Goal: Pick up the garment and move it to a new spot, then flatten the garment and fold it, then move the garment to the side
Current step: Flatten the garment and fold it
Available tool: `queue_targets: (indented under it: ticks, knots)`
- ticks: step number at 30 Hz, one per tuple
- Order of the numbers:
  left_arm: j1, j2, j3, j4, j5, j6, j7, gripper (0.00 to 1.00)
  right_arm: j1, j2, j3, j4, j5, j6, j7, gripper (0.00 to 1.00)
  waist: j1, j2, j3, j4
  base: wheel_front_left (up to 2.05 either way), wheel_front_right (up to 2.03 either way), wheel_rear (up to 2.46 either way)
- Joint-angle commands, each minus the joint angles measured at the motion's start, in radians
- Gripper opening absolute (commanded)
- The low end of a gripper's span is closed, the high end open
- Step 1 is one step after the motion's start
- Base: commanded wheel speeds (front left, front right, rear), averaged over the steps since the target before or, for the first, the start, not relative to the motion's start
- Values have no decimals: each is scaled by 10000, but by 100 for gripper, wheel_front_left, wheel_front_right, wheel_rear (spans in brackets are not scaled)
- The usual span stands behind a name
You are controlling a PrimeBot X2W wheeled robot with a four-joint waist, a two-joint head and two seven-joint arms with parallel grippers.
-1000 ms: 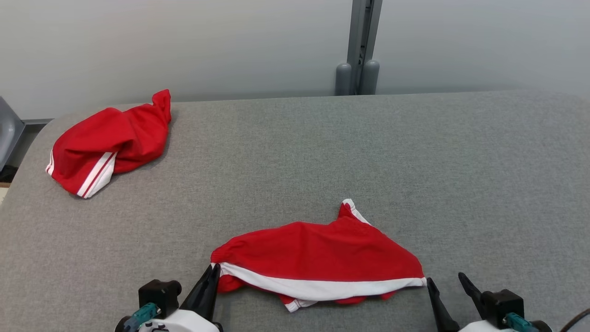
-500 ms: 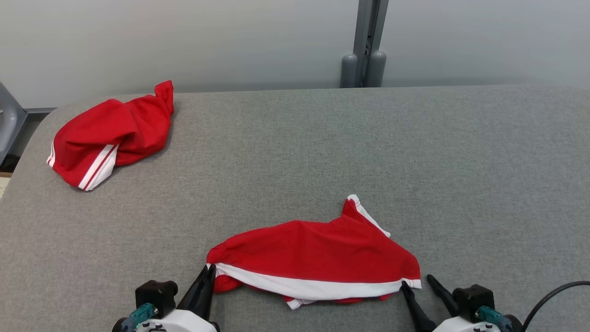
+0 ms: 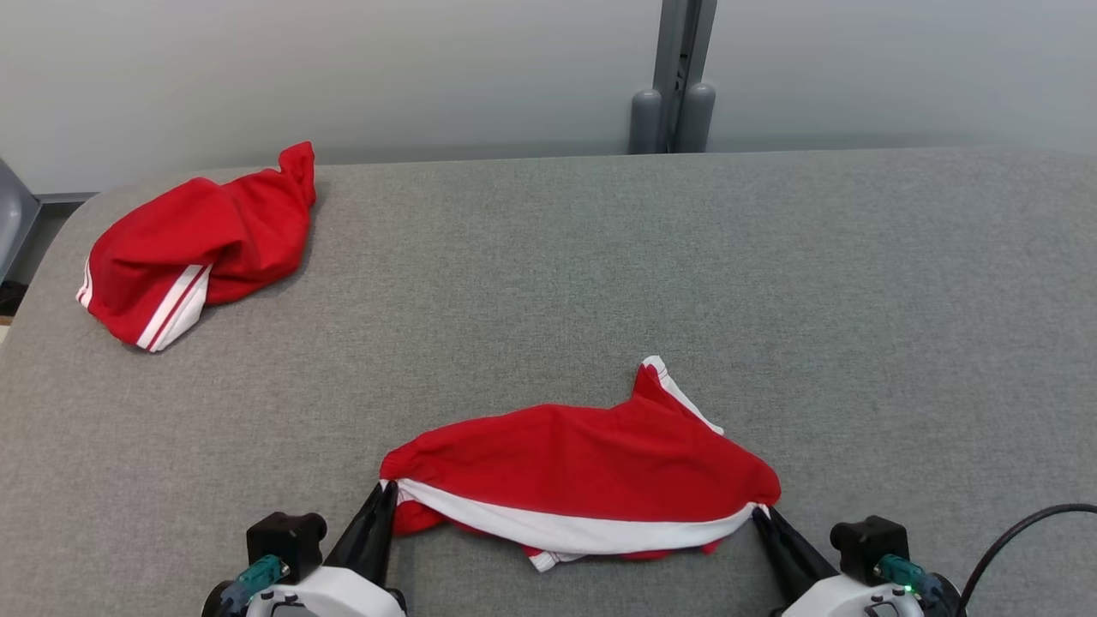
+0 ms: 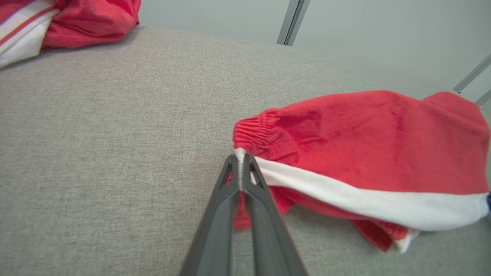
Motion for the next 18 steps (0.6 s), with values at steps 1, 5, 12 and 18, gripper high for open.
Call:
queue_targets:
  ticks: [1,5,12,18]
  knots:
    - [-124,87,40,-3,-28,75,-53,0,-65,-70,-76,-86,54,1,2,0,0,0,0,-22,0,0,0]
    - [-212,107,54,-113,0,64,-153,0,27,-65,-287,-590,205,1,1,0,0,0,-10,-85,0,0,0]
    - [-402,7,313,-836,-282,-188,-381,0,255,-292,-629,-2583,1316,1,1,0,0,0,-152,-258,0,0,0]
    - [-605,-43,522,-1784,-599,-380,-421,0,421,-884,-817,-4428,2081,1,48,0,0,0,-374,-441,0,0,0]
